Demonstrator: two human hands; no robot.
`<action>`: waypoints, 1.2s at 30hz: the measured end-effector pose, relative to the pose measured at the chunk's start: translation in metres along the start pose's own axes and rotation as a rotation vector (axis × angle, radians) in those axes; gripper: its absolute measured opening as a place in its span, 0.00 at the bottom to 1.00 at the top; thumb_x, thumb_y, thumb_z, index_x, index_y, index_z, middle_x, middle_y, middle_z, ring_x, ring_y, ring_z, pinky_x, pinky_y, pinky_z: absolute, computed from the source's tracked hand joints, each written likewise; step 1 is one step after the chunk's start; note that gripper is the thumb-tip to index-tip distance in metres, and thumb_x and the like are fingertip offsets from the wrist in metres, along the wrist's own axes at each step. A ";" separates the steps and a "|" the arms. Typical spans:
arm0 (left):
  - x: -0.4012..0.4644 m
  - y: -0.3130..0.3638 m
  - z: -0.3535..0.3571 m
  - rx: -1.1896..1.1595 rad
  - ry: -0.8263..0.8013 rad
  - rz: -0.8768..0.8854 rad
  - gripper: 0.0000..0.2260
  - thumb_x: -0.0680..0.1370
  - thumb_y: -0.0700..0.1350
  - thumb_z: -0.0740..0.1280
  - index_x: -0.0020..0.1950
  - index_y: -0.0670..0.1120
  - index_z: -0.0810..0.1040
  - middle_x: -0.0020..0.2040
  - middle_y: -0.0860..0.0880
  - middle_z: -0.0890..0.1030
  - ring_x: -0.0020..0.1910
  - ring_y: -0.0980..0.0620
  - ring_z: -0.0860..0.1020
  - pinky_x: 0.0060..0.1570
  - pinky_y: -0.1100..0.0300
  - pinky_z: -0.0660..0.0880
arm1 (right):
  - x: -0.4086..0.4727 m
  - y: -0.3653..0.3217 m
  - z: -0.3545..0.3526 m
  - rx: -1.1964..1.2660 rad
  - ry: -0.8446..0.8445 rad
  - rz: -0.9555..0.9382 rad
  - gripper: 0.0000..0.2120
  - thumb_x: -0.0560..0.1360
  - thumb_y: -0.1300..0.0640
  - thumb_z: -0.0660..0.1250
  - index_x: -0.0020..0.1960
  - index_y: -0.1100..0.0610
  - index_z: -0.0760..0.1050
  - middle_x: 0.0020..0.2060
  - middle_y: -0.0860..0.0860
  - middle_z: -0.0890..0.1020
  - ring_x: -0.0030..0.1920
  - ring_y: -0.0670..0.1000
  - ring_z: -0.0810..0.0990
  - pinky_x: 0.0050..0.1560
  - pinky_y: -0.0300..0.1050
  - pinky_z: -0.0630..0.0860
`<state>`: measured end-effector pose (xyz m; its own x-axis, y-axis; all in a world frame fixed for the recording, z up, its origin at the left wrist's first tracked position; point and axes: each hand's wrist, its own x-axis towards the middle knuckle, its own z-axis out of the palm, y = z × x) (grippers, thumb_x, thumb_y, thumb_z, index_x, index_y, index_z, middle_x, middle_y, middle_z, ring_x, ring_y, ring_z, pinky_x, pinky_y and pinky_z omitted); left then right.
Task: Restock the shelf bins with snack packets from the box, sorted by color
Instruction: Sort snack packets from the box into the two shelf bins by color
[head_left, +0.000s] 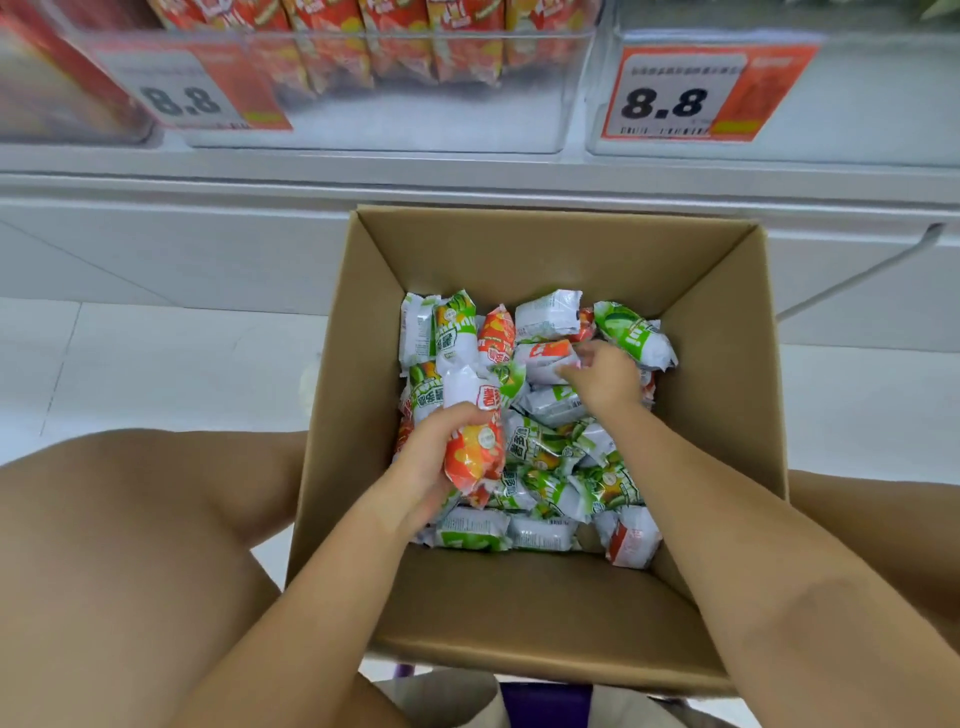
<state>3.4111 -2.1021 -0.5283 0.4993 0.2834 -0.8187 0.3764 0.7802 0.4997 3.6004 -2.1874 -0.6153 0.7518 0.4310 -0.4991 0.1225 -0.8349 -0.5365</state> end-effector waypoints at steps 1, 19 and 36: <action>-0.001 0.002 0.001 -0.038 -0.014 0.006 0.07 0.75 0.40 0.64 0.50 0.43 0.79 0.39 0.47 0.82 0.35 0.51 0.80 0.40 0.59 0.75 | -0.002 0.001 0.003 -0.050 0.000 -0.021 0.19 0.76 0.54 0.69 0.64 0.60 0.75 0.56 0.59 0.81 0.57 0.59 0.78 0.54 0.50 0.74; -0.088 0.043 0.030 -0.606 -0.255 0.206 0.26 0.69 0.59 0.68 0.60 0.44 0.78 0.55 0.41 0.81 0.58 0.42 0.78 0.63 0.43 0.69 | -0.169 -0.035 -0.063 0.015 0.271 -0.960 0.12 0.78 0.56 0.60 0.58 0.44 0.74 0.64 0.46 0.74 0.59 0.43 0.73 0.64 0.31 0.66; -0.120 0.163 0.043 -0.027 -0.503 0.398 0.33 0.53 0.53 0.82 0.53 0.39 0.83 0.50 0.38 0.84 0.47 0.42 0.84 0.44 0.53 0.81 | -0.133 -0.188 -0.180 0.525 -0.250 -0.479 0.09 0.72 0.54 0.73 0.50 0.50 0.76 0.42 0.43 0.81 0.39 0.36 0.80 0.36 0.28 0.71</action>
<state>3.4462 -2.0326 -0.3366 0.9043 0.2632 -0.3362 0.0705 0.6846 0.7255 3.5937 -2.1496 -0.3260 0.5165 0.8232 -0.2357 0.0266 -0.2906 -0.9565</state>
